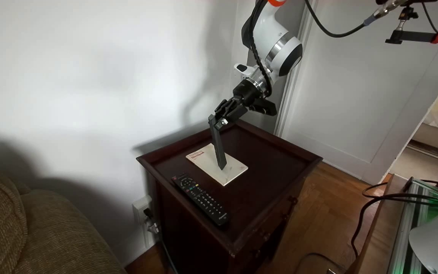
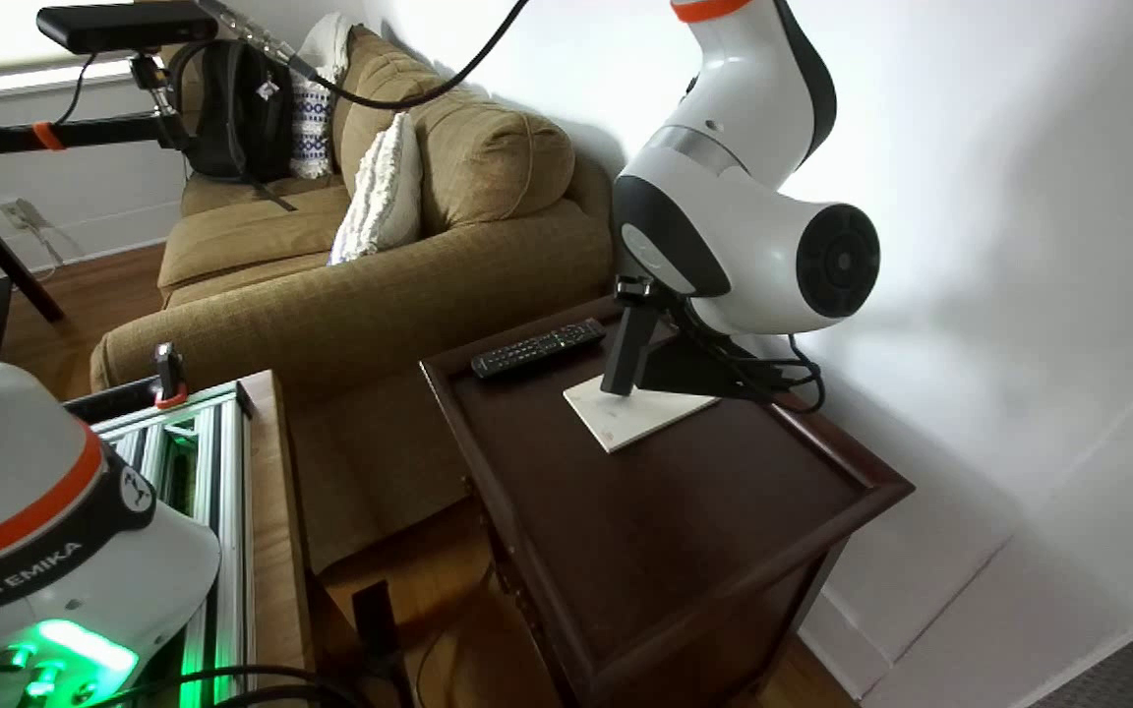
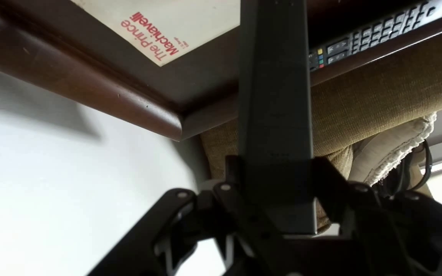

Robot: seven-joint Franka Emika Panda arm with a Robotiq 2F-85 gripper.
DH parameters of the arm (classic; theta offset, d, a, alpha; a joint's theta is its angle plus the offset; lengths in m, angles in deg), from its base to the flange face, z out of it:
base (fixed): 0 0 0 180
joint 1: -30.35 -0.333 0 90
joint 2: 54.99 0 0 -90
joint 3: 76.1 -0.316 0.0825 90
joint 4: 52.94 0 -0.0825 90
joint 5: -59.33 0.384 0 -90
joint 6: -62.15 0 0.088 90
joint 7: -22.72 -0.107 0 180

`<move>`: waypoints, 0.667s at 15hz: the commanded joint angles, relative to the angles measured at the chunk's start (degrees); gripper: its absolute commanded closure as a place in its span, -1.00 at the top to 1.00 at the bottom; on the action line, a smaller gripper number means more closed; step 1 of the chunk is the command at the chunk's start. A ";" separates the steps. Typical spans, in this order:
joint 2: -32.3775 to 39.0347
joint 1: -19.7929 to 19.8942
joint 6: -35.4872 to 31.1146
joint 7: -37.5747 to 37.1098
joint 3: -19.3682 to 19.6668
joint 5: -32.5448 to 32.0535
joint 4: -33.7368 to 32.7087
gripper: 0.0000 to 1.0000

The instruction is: Turn over the remote

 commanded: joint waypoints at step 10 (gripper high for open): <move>0.97 -1.71 -3.94 1.90 2.33 -1.03 1.04 -0.36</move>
